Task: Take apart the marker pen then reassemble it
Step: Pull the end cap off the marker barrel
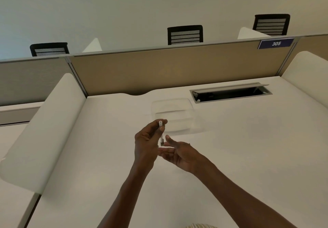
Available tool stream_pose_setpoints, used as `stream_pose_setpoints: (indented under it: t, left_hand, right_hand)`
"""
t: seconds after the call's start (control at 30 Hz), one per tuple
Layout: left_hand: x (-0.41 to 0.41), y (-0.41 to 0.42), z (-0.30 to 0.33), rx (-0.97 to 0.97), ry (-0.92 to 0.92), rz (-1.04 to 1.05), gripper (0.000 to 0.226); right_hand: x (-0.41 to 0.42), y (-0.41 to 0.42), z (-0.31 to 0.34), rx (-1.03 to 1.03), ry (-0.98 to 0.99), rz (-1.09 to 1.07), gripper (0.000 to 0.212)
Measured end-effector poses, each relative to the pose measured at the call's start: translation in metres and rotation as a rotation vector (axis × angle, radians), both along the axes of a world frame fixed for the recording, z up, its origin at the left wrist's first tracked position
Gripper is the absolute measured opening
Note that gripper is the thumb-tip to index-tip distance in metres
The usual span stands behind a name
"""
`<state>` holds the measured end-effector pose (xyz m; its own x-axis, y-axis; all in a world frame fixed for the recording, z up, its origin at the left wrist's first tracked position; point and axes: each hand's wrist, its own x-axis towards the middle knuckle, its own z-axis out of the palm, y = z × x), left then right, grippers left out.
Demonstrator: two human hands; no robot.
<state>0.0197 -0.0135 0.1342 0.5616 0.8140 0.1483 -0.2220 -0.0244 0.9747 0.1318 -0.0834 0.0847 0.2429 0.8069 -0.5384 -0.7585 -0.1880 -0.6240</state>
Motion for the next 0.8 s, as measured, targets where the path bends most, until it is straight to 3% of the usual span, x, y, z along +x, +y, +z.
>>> stream_pose_setpoints:
  t: [0.17, 0.37, 0.53, 0.63, 0.8]
  left_hand:
    - [0.003, -0.006, 0.0, -0.029, -0.019, 0.026, 0.023]
    - [0.003, -0.012, -0.003, 0.009, -0.008, 0.002, 0.025]
    - [0.002, -0.011, -0.007, 0.061, 0.008, -0.018, 0.026]
    - [-0.002, -0.006, -0.02, 0.235, 0.133, 0.014, 0.034]
    - [-0.02, 0.017, -0.072, 0.355, 0.476, 0.148, 0.052]
  right_hand:
    - [-0.002, 0.01, 0.004, 0.056, 0.159, -0.176, 0.032]
    - [0.002, 0.01, 0.008, 0.092, 0.268, -0.199, 0.008]
    - [0.007, 0.008, 0.014, 0.119, 0.428, -0.232, 0.025]
    - [0.013, 0.007, 0.016, 0.116, 0.386, -0.268, 0.03]
    - [0.03, 0.004, 0.009, 0.045, 0.174, -0.395, 0.01]
